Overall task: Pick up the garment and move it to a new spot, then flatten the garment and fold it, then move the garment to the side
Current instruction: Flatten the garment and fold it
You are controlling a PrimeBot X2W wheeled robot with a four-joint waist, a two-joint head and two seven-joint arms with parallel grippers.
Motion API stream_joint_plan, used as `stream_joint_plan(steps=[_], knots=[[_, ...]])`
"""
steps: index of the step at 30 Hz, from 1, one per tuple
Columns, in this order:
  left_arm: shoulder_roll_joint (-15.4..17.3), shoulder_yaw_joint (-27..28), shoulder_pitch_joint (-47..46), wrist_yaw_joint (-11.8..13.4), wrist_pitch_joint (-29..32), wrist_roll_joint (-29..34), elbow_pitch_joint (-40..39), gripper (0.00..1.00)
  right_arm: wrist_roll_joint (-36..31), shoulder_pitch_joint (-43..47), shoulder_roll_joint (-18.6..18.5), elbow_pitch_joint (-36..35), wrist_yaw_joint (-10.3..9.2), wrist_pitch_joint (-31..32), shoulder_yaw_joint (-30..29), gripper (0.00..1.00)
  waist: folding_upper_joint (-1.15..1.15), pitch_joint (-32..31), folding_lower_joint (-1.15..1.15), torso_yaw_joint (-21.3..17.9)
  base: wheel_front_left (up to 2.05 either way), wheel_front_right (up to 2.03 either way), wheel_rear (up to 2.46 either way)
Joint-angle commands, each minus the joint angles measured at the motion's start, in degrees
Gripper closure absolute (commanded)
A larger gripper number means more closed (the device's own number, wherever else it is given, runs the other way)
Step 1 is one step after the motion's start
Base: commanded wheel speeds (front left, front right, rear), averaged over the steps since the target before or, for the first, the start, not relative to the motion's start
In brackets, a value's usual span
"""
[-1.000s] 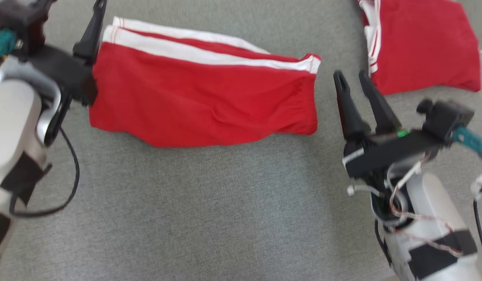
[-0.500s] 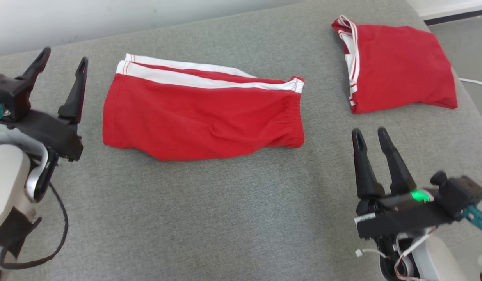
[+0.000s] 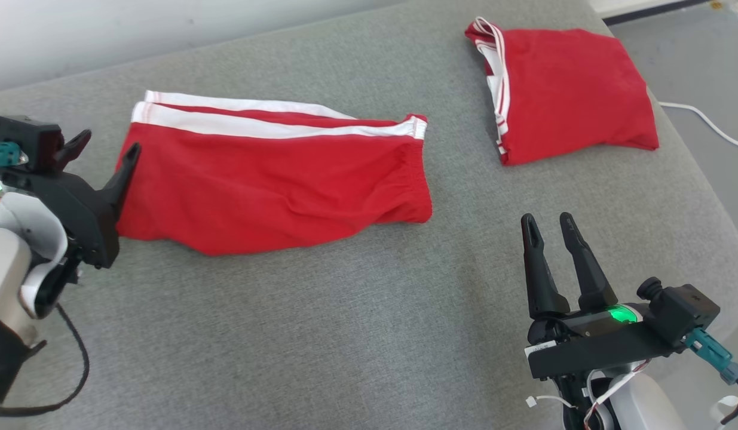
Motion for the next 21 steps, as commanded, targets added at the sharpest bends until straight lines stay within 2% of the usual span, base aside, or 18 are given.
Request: stream_joint_plan(steps=[1, 6, 11, 21], knots=[[0.95, -1.03, -1.01, 0.09, 1.93, -1.26, 0.47, 0.0, -0.28, -0.2, 0.38, 0.43, -0.16, -0.47, 0.13, 0.0, 0.0, 1.14, 0.01, -1.22, 0.0, 0.0, 0.0], [2.43, -3.92, -2.99, 0.07, 8.43, -4.35, 3.08, 0.0, 0.35, -1.58, 0.86, 1.23, -0.16, -1.38, 1.24, 0.0, 0.0, 3.34, 0.01, -3.2, 0.0, 0.0, 0.0], [3.33, -5.2, -3.79, 0.07, 11.27, -5.59, 5.25, 0.0, 0.55, -2.51, 1.19, 2.25, -0.16, -1.95, 2.11, 0.0, 0.0, 4.21, 0.01, -4.35, 0.0, 0.0, 0.0], [1.97, -6.98, -3.88, 0.04, 18.14, -10.57, 7.07, 0.0, 1.06, -3.4, 1.62, 4.26, -0.16, -2.7, 2.88, 0.0, 0.0, 5.21, 0.01, -5.53, 0.0, 0.0, 0.0]])
